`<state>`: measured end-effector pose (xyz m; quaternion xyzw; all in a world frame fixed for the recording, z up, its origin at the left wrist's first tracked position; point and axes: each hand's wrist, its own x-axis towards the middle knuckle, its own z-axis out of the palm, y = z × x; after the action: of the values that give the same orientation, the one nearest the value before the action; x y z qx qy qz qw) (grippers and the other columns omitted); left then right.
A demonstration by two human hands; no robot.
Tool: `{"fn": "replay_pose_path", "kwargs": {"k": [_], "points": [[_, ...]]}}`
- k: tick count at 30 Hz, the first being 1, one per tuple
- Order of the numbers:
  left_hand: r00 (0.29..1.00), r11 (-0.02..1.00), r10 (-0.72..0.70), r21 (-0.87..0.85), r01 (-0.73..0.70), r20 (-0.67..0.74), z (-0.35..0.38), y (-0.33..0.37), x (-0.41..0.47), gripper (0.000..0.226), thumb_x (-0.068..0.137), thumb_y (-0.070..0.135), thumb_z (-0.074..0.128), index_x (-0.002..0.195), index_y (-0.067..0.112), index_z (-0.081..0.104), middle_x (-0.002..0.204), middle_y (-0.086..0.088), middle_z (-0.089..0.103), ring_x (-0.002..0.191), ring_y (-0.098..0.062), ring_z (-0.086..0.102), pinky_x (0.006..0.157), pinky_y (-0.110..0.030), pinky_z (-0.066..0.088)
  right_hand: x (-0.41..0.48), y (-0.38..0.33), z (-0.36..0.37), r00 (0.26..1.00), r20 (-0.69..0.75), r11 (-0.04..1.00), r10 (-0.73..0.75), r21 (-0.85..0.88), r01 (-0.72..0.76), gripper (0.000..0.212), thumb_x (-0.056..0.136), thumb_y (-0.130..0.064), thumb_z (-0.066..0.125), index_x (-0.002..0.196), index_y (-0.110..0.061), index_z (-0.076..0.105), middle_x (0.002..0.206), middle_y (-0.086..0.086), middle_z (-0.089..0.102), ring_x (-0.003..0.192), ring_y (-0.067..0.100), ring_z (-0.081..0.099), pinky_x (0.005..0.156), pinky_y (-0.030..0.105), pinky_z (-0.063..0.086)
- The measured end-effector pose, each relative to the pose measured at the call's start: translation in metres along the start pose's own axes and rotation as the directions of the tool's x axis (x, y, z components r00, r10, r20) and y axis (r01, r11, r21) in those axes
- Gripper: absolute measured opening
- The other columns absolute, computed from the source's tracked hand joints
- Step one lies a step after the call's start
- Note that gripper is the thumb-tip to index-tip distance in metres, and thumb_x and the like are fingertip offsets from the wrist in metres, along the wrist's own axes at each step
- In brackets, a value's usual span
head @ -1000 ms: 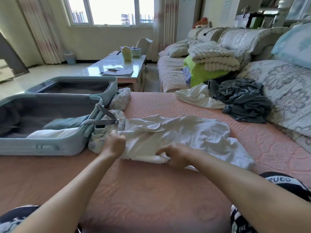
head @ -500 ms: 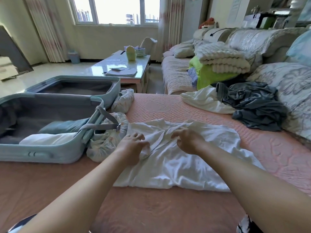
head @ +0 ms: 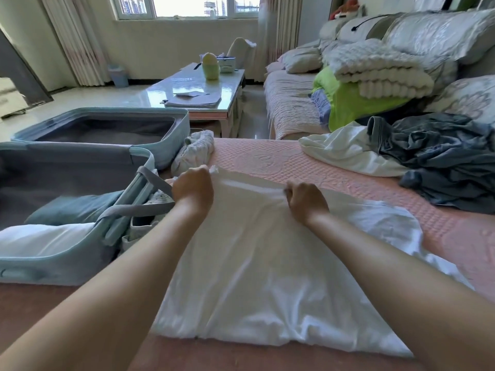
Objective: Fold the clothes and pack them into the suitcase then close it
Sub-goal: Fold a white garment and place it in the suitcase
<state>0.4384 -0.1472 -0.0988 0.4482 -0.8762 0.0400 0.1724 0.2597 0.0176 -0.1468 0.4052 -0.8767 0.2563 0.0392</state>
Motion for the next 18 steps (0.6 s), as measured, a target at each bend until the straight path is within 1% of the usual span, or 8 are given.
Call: {"fn": "replay_pose_path", "kwargs": {"k": [3,5,7,9,11,13,15,18], "points": [[0.995,0.999,-0.002,0.049,0.007,-0.102,0.017,0.012,0.003,0.052,0.089,-0.002,0.049,0.139,0.01,0.039,0.143,-0.02,0.042,0.111,-0.035,0.061,0.076,-0.044,0.055,0.011,0.004,0.017,1.0,0.022,0.996,-0.015,0.085,0.013,0.035,0.095,-0.006,0.046,0.127,-0.015,0.058,0.129,0.018,0.057,0.113,0.037,0.058,0.091,0.037,0.046],[0.945,0.967,0.252,0.015,-0.255,-0.207,0.032,0.03,-0.003,0.049,0.079,-0.004,0.051,0.126,0.009,0.049,0.127,-0.018,0.049,0.103,-0.034,0.059,0.073,-0.044,0.057,0.012,0.01,0.028,0.992,0.128,0.997,-0.004,0.078,-0.006,0.056,0.093,-0.002,0.046,0.147,-0.017,0.043,0.144,0.017,0.044,0.127,0.036,0.05,0.106,0.038,0.041],[0.762,0.751,0.625,-0.137,-0.646,-0.17,0.05,0.043,-0.014,0.034,0.081,0.003,0.043,0.108,0.013,0.06,0.108,-0.012,0.057,0.094,-0.032,0.06,0.076,-0.045,0.055,0.01,0.018,0.034,0.979,0.202,0.999,-0.001,0.036,-0.007,0.059,0.095,-0.007,0.047,0.152,-0.016,0.036,0.152,0.016,0.037,0.136,0.035,0.044,0.113,0.036,0.034],[0.658,0.633,0.751,-0.342,-0.695,0.053,0.065,0.043,-0.029,0.03,0.096,0.022,0.042,0.116,0.024,0.065,0.123,-0.006,0.06,0.111,-0.032,0.058,0.094,-0.046,0.05,0.007,0.026,0.037,0.979,0.198,0.998,-0.057,0.004,0.057,0.053,0.096,-0.011,0.047,0.149,-0.015,0.04,0.15,0.015,0.04,0.134,0.036,0.045,0.113,0.039,0.035],[0.727,0.816,0.578,-0.246,-0.523,0.372,0.076,0.027,-0.034,0.047,0.104,0.046,0.03,0.149,0.039,0.036,0.161,0.004,0.027,0.148,-0.02,0.025,0.12,-0.043,0.02,0.006,0.033,0.032,0.976,0.177,0.99,-0.124,-0.038,0.133,0.049,0.097,-0.014,0.046,0.146,-0.018,0.045,0.148,0.011,0.044,0.132,0.035,0.048,0.111,0.043,0.038],[0.769,0.893,0.425,-0.082,-0.443,0.478,0.079,0.015,-0.03,0.054,0.104,0.052,0.017,0.156,0.042,0.008,0.166,0.007,0.0,0.152,-0.014,0.0,0.123,-0.041,0.002,0.005,0.04,0.024,0.971,0.193,0.977,-0.144,-0.128,0.17,0.048,0.099,-0.018,0.045,0.147,-0.021,0.045,0.151,0.006,0.043,0.137,0.029,0.043,0.114,0.043,0.033],[0.788,0.912,0.376,-0.044,-0.408,0.488,0.075,0.022,-0.021,0.053,0.104,0.048,0.019,0.156,0.04,0.013,0.166,0.003,0.007,0.152,-0.017,0.006,0.122,-0.044,0.007,0.003,0.05,0.015,0.974,0.185,0.966,-0.133,-0.195,0.169,0.047,0.099,-0.019,0.044,0.146,-0.023,0.047,0.151,0.004,0.045,0.139,0.025,0.041,0.117,0.04,0.026],[0.853,0.912,0.375,0.018,-0.409,0.365,0.07,0.048,-0.012,0.042,0.102,0.033,0.033,0.142,0.029,0.045,0.149,-0.004,0.043,0.137,-0.025,0.038,0.111,-0.042,0.028,0.001,0.075,-0.001,0.986,0.149,0.953,-0.077,-0.278,0.117,0.041,0.1,-0.019,0.043,0.138,-0.026,0.055,0.14,0.002,0.055,0.132,0.024,0.045,0.112,0.037,0.026]]}}
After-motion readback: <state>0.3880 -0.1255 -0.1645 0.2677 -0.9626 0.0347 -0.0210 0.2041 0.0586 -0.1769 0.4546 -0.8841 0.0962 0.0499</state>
